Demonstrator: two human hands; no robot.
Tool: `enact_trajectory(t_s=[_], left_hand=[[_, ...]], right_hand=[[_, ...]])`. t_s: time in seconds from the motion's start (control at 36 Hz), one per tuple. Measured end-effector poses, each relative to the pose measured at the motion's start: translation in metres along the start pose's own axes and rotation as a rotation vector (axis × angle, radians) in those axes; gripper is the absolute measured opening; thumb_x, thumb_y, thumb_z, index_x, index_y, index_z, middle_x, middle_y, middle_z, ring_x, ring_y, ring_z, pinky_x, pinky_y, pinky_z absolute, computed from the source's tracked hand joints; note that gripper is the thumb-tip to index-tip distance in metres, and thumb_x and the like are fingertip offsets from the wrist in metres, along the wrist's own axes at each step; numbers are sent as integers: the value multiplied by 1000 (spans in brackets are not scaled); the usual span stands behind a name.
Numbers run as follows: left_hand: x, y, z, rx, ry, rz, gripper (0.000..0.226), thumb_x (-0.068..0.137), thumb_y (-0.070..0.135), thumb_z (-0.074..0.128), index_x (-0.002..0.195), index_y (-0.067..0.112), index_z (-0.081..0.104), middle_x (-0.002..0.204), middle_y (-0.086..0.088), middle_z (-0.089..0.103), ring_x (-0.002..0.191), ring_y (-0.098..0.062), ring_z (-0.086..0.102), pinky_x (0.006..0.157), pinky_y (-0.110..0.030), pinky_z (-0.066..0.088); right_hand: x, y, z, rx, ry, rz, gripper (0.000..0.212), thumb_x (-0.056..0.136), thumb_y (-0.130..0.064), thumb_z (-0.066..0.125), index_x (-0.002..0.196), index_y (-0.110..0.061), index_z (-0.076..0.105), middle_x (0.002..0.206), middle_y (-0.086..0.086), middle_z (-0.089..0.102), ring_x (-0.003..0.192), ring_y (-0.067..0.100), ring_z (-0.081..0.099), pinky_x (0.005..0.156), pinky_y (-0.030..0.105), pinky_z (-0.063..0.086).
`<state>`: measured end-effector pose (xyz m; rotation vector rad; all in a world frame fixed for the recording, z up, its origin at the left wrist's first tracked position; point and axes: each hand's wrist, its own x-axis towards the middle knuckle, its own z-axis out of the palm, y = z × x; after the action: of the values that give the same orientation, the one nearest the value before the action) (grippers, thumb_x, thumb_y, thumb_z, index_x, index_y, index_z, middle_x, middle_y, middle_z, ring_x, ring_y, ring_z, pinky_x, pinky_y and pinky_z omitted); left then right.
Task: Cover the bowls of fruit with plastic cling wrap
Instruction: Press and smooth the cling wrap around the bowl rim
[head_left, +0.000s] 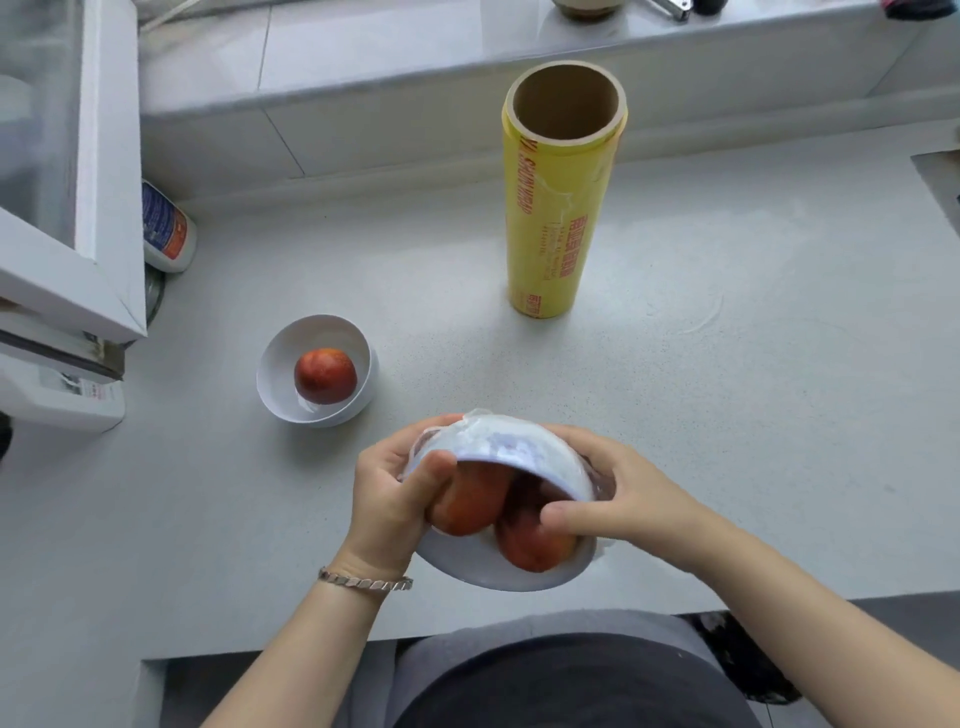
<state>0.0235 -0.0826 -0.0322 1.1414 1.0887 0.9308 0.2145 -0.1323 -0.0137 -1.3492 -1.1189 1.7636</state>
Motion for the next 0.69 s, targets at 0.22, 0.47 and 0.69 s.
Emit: enact_trajectory(t_s=[0.22, 0.47, 0.69], left_hand=[[-2, -3, 6, -83, 30, -175, 66, 50, 75, 69, 88, 21, 73, 90, 14, 73, 91, 0, 65, 74, -8, 47], [21, 27, -4, 480, -479, -213, 56, 56, 59, 63, 108, 39, 57, 115, 15, 64, 110, 3, 57, 99, -20, 42], [8, 11, 4, 347, -279, -138, 42, 54, 54, 67, 89, 32, 66, 85, 17, 72, 85, 2, 64, 77, -12, 46]], right_hand=[[5, 5, -3, 171, 133, -40, 42, 55, -27, 75, 95, -20, 69, 80, -6, 73, 76, 8, 68, 63, 15, 50], [14, 4, -8, 8, 111, 31, 54, 51, -35, 78, 102, -22, 67, 92, -6, 74, 89, 9, 68, 76, 20, 52], [15, -2, -9, -5, 68, 63, 46, 56, -28, 77, 96, -22, 54, 72, -10, 69, 70, 5, 63, 67, 22, 48]])
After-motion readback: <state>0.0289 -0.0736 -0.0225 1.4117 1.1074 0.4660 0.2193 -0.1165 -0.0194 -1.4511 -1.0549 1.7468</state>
